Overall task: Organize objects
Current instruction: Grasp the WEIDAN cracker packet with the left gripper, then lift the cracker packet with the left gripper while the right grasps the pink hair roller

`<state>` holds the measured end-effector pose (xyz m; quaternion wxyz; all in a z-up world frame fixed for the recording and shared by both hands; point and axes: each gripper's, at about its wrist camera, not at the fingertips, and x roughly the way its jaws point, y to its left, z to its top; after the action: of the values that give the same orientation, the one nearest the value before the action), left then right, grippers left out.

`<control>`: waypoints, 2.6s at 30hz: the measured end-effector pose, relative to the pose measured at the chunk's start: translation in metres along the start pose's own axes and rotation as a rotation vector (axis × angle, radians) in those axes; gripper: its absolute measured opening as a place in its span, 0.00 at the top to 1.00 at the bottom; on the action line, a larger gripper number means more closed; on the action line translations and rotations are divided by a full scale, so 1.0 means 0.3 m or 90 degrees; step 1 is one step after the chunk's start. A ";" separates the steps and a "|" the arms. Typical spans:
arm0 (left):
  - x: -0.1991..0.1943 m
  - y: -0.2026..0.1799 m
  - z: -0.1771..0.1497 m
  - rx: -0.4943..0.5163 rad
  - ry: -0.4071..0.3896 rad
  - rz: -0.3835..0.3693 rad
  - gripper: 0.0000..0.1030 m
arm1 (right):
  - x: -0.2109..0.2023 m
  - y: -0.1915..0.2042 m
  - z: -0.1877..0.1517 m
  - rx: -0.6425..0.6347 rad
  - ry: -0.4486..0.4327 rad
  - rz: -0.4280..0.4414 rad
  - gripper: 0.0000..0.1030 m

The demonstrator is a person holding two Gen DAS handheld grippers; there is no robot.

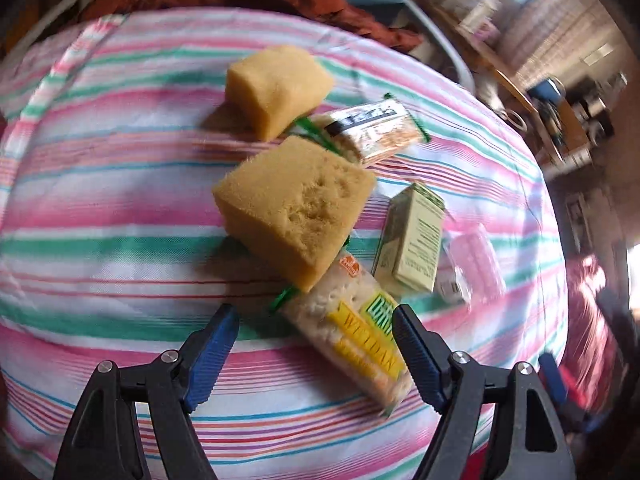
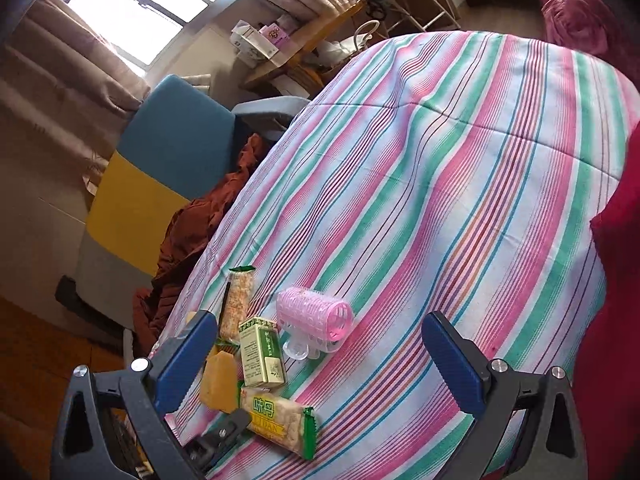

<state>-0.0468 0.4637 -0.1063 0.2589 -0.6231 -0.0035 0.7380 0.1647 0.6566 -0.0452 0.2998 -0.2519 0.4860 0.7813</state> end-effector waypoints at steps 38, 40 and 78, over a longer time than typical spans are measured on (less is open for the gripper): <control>-0.100 0.151 -0.230 0.404 -0.083 0.029 0.53 | 0.159 0.137 -0.100 -0.188 0.144 -0.101 0.00; -0.107 0.169 -0.237 0.407 -0.091 0.016 0.53 | 0.185 0.191 -0.118 -0.270 0.170 -0.137 0.00; -0.281 0.296 -0.293 0.331 -0.158 -0.043 0.53 | 0.073 0.416 -0.237 -0.574 0.219 -0.099 0.34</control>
<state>0.0082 0.3265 -0.0778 0.4317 -0.4407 0.1335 0.7756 0.0679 0.5535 -0.0127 0.1336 -0.5175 0.1218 0.8364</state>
